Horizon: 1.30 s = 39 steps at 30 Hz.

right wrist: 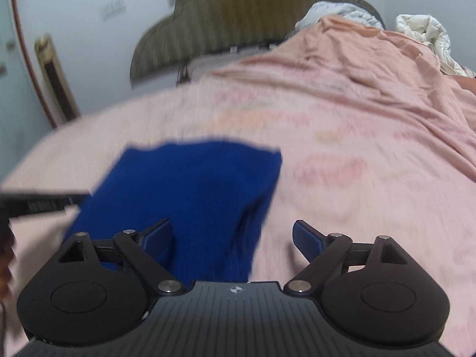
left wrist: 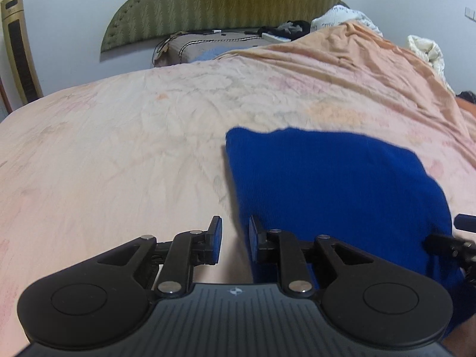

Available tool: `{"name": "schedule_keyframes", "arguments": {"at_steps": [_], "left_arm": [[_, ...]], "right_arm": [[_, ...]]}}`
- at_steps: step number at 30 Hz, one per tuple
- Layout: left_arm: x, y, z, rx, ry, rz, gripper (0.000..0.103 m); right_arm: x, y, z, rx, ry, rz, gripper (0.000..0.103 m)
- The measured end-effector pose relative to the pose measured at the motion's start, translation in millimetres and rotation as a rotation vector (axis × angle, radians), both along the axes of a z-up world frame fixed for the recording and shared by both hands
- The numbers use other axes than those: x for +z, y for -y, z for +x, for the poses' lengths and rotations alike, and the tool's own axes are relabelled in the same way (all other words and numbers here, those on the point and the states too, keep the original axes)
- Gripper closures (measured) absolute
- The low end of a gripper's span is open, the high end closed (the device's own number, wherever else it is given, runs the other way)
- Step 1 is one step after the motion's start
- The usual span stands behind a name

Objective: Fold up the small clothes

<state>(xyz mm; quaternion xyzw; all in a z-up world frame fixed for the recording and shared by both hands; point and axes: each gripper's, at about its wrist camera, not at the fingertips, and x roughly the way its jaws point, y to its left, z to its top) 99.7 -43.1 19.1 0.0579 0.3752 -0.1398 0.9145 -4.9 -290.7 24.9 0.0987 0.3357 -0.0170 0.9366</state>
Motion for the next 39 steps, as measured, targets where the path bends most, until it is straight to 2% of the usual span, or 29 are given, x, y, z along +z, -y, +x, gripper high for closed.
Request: {"name": "schedule_keyframes", "arguments": {"at_steps": [3,5,8,10,12,17,23,25,27,30,36,39], "left_arm": [[-2,-6,-8,0.018,-0.026,-0.005,0.084],[-3,-8,-12,0.028,-0.036,-0.008,0.083],[-4,-12,-17,0.055,-0.04,0.003,0.068],[-3,-14,-22,0.076,-0.025,0.023,0.052],[-1,-16,-25,0.093,-0.008,0.038,0.044],[0,-21,-34,0.097,-0.016,0.027,0.043],[4,-24,-58,0.11,0.012,-0.008,0.042],[1,-17,-71,0.082,0.035,0.018,0.038],[-7,-7,-82,0.06,0.059,0.076,0.038],[-11,-3,-96,0.058,0.093,0.111,0.038],[0,-19,-107,0.089,0.089,0.07,0.035],[-1,-21,-110,0.11,0.07,0.067,0.035]], "right_arm": [[-10,-8,-9,-0.031,-0.045,-0.109,0.01],[-9,-9,-18,-0.055,-0.032,-0.142,0.008],[-1,-15,-28,-0.079,-0.007,-0.18,0.007],[3,-22,-35,-0.071,0.016,-0.191,0.006],[3,-27,-40,-0.043,0.02,-0.187,0.005],[-12,-31,-40,-0.055,-0.053,-0.225,0.005],[-12,-26,-55,-0.099,-0.044,-0.224,0.004],[-10,-24,-59,-0.117,-0.029,-0.216,0.004],[-10,-24,-62,-0.112,-0.019,-0.197,0.004],[-18,-25,-58,-0.113,-0.06,-0.22,0.004],[-7,-24,-78,-0.201,0.011,-0.222,0.004],[-3,-27,-89,-0.184,0.026,-0.172,0.004]]}}
